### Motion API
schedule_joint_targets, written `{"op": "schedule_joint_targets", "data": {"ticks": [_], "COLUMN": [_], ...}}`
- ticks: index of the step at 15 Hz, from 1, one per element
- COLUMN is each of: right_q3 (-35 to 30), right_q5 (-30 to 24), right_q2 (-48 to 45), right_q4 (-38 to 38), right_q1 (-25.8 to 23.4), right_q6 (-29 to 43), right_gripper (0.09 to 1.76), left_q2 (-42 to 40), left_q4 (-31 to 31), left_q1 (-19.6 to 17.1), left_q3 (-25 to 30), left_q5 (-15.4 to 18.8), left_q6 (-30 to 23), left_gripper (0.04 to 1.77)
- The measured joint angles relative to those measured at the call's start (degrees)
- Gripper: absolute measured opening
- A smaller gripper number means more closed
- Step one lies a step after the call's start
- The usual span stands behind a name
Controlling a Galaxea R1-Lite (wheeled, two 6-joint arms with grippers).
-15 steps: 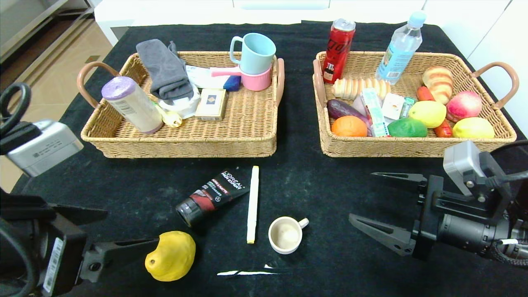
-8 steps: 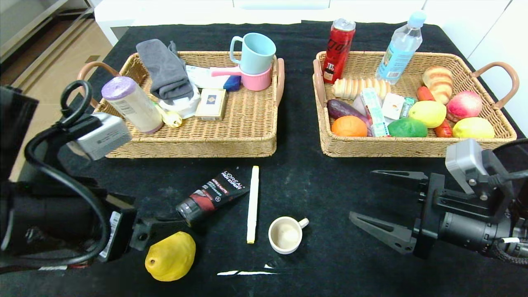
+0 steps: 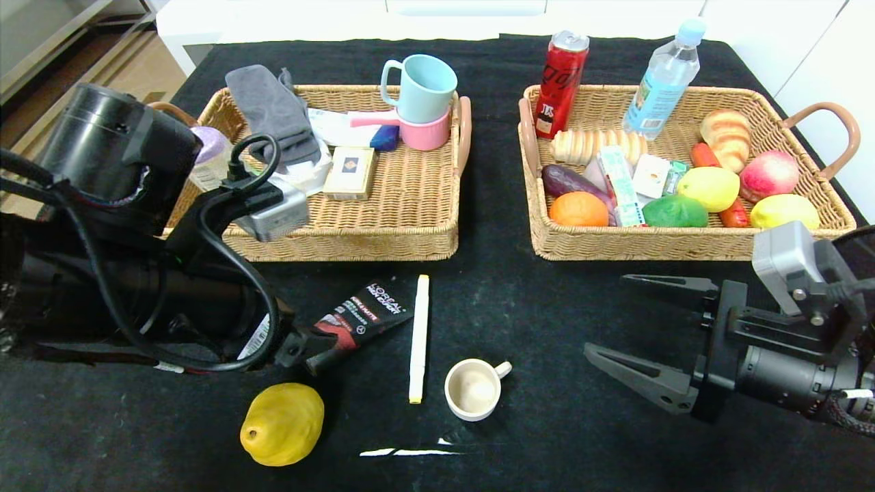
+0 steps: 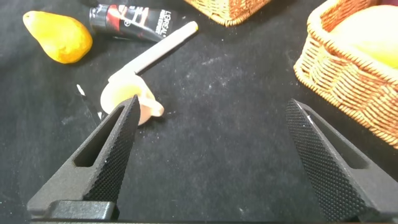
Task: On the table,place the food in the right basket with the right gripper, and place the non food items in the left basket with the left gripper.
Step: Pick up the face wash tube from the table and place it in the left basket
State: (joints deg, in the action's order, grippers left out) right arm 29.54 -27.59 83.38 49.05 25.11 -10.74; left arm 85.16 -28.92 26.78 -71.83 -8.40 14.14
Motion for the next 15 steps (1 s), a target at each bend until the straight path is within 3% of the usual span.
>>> {"op": "schedule_joint_targets", "data": {"ticks": [7, 15], "right_q3": [-0.3, -0.7], "right_q5": [0.0, -0.1], "right_q2": [-0.8, -1.8], "right_q4": [0.0, -0.1], "right_q1": [0.0, 0.2], "right_q6": [-0.1, -0.1], "right_gripper": [1.7, 1.7], "left_q2": [3.9, 8.9], "left_q4": [-6.6, -7.2], "left_q1": [3.6, 4.1], "left_q3": [-5.7, -8.2], "left_q5": [0.3, -1.0], "left_q6": [2.8, 2.8], "left_gripper": [1.72, 1.72]}}
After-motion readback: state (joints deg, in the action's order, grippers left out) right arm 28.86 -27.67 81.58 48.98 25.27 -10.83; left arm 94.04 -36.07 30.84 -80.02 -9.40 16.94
